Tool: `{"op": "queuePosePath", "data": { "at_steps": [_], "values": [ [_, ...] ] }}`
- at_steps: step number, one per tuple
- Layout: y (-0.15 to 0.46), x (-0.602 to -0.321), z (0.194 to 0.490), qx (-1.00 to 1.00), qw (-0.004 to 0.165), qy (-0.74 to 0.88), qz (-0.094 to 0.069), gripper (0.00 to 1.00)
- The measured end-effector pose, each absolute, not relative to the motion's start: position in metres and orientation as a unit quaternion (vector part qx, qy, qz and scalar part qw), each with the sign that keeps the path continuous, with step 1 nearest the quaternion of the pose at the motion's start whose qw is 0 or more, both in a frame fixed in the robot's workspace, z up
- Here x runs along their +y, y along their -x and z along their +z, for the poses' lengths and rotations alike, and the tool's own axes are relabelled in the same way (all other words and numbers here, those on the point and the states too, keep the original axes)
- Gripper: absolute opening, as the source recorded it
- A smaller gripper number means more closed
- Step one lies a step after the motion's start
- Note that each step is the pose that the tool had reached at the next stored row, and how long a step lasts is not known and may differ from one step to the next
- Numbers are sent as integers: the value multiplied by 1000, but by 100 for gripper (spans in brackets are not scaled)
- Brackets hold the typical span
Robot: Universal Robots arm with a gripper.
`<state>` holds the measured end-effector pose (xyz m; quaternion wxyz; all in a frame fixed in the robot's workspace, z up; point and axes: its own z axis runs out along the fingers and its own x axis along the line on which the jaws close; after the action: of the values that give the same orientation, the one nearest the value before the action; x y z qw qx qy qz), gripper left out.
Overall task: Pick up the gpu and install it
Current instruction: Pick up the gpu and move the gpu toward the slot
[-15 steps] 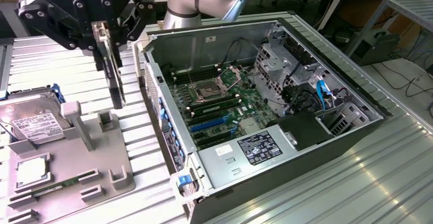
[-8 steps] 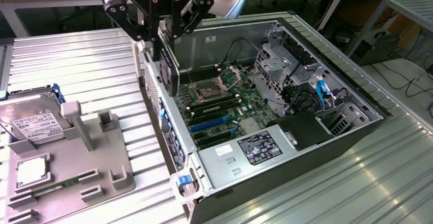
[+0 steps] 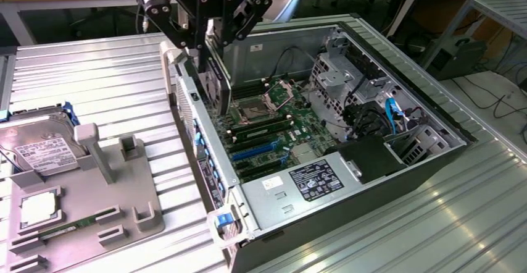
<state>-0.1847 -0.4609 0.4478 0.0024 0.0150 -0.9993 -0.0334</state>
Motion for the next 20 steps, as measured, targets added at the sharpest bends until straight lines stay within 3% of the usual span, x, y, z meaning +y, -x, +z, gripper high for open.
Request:
{"op": "queuePosePath", "data": {
  "at_steps": [20],
  "values": [
    [149, -461, 448, -999, 2, -15, -33, 27]
  ]
}}
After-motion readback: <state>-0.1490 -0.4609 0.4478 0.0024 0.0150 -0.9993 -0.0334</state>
